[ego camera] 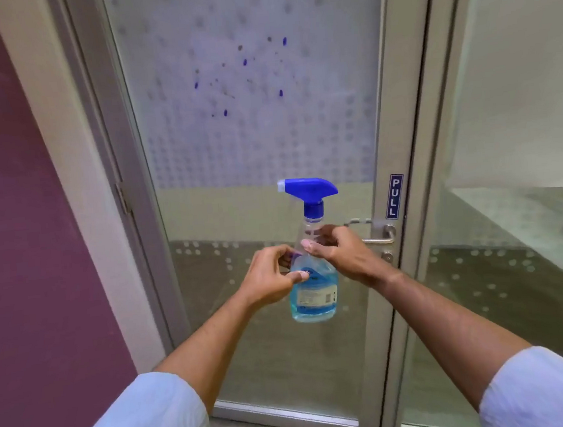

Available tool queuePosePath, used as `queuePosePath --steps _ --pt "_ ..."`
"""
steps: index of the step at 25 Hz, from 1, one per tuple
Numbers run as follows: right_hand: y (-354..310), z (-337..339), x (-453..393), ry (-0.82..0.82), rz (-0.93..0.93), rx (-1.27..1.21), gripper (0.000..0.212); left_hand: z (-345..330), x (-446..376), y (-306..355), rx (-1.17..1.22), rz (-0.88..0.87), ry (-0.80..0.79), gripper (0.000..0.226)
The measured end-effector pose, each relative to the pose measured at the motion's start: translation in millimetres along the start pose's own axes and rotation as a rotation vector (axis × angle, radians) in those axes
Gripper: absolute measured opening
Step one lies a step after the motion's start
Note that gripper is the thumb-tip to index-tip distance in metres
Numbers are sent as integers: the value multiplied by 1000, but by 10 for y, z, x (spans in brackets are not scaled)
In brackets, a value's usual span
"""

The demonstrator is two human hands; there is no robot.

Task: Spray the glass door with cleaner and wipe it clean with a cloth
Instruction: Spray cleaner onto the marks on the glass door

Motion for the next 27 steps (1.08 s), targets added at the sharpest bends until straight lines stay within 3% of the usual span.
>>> queuePosePath --steps 2,5,10,16,20,24,27 --pt "-128 -293 -233 7 28 -55 32 247 -54 -238 -10 1 14 28" --pt "-337 -550 -548 56 32 -197 36 517 -154 -473 -8 -8 14 26" --pt "-637 -832 -1094 -9 55 -364 28 752 -489 -781 83 -21 -12 28" --pt "-719 -819 -1834 -64 80 -483 43 826 -1175 -950 121 -79 -78 37" --pt "-749 -709 -2292 -52 95 -520 19 750 -1603 -1026 121 -75 -135 34" --pt "-741 -637 -2607 5 97 -494 17 732 -1929 -1122 76 -99 -134 43" --pt "-753 -543 -2769 97 108 -491 20 907 -2102 -1179 -77 -112 -38 71"
Point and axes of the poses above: each hand's wrist, its own x-axis away from the middle knuckle, its own z-axis out of the back of the hand, y = z × x, the point moved 9 cm from there along -x, towards the middle knuckle, and after that the axes turned 15 degrees about -x, right-handed, at the moved point
